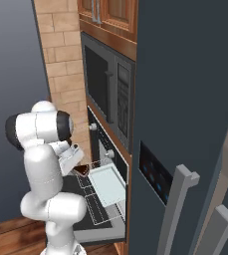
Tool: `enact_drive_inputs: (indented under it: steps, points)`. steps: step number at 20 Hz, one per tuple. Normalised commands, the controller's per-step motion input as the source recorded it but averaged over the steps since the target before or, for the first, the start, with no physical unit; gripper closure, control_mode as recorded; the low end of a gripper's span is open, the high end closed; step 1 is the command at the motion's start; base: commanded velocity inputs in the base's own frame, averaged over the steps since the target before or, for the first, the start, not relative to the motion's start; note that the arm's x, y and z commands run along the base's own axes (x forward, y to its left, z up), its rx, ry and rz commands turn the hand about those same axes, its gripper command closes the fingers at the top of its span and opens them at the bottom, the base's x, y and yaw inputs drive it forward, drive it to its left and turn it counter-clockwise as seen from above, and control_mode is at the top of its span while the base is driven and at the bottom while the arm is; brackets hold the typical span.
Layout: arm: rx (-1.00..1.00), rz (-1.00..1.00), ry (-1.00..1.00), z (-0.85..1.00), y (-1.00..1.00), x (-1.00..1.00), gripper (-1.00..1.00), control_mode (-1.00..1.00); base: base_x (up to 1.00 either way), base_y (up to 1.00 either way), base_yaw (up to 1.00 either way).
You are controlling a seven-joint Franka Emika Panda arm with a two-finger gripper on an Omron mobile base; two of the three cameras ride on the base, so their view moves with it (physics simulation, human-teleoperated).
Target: Take the baked cake out of the oven and place it on the plate for cooling. Then close the oven door.
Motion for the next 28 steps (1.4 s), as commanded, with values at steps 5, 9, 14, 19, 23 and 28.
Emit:
enact_drive_inputs:
  steps: [5,9,14,19,23,28]
  points:
    - [0.00,0.06,0.01,1.00,0.17,-0.21,1.00,-1.00,0.00,0.00,0.00]
    - [0.00,0.01,0.00,0.97,0.00,-0.28,1.00,-1.00,0.00,0.00,0.00]
    - [0.00,0.02,0.01,0.78,-0.01,-0.26,1.00,-1.00,0.00,0.00,0.00]
    - [0.00,0.01,0.03,0.38,0.00,-0.05,1.00,-1.00,0.00,0.00,0.00]
    - [0.00,0.00,0.00,0.03,0.00,-0.03,1.00,1.00,-0.57,0.00,0.00]
    - [0.00,0.00,0.00,0.00,0.00,0.00,1.00,1.00,-1.00,0.00,0.00]
